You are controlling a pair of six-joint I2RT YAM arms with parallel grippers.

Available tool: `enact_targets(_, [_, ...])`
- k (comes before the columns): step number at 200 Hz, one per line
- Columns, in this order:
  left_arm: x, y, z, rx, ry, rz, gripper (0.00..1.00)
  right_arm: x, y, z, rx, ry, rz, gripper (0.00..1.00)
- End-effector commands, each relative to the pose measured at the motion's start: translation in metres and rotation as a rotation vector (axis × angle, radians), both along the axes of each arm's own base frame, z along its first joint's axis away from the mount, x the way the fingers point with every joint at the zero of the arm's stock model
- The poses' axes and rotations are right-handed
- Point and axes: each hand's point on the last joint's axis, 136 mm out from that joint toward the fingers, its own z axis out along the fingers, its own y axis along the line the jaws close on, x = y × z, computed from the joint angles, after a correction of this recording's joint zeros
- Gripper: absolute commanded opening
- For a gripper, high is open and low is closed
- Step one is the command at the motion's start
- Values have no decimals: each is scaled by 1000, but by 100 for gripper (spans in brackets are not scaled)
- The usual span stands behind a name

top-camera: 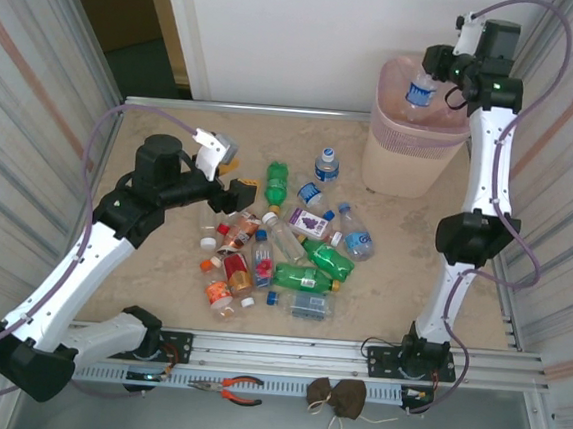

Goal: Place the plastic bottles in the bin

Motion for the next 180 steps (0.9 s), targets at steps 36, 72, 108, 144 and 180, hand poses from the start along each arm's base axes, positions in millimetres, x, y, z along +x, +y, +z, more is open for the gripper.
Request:
enact_targets(36, [3,8,-13,33,5,42,82,7,-14,-101,-59,284,-25,19])
enact_targets(72, [6,7,-23,37,36,46,81,8,-14,-159,-75,432,-20,17])
enact_targets(108, [7,7,-31,36,63,55,81,7,-15,-205,-90,542,-10,17])
enact_targets(144, [11,6,-47,43,117,61,80,10,-15,-245,-100,614,-5,18])
enact_targets(180, [11,3,-57,35,150,58,81,13,-15,-268,-85,650,-7,26])
